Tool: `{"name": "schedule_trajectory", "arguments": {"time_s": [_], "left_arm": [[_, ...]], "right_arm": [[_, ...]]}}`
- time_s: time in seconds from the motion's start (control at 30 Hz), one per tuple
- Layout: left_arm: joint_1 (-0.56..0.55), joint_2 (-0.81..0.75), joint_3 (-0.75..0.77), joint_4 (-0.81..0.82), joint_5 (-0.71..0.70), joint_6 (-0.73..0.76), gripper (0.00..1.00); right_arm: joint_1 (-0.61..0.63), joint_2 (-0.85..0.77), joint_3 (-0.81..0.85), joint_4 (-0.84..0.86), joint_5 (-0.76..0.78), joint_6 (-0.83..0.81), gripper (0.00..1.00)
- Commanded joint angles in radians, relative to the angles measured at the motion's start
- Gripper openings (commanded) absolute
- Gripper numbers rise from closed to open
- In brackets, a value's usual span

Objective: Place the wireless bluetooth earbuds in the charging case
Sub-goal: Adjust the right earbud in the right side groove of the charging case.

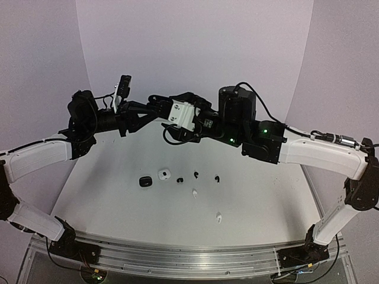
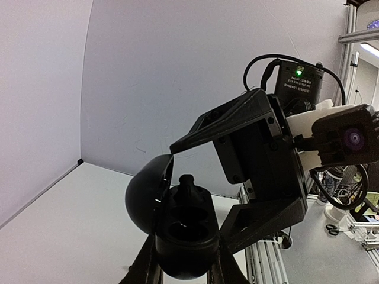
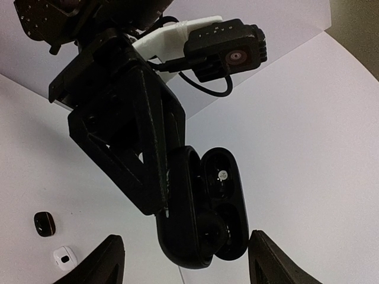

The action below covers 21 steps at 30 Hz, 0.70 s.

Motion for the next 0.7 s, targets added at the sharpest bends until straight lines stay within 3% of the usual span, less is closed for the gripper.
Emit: {"name": "schedule_trajectory", "arguments": {"time_s": [0.0, 0.67], "left_arm": [[-0.002, -0.012, 0.047, 0.012, 0.012, -0.014, 0.0], [-0.001, -0.011, 0.049, 0.023, 0.019, -0.028, 0.0]], "right_arm": [[-0.003, -0.014, 0.022, 0.041, -0.041, 0.036, 0.7], [-0.006, 0.024, 0.059, 0.041, -0.058, 0.025, 0.59]]}}
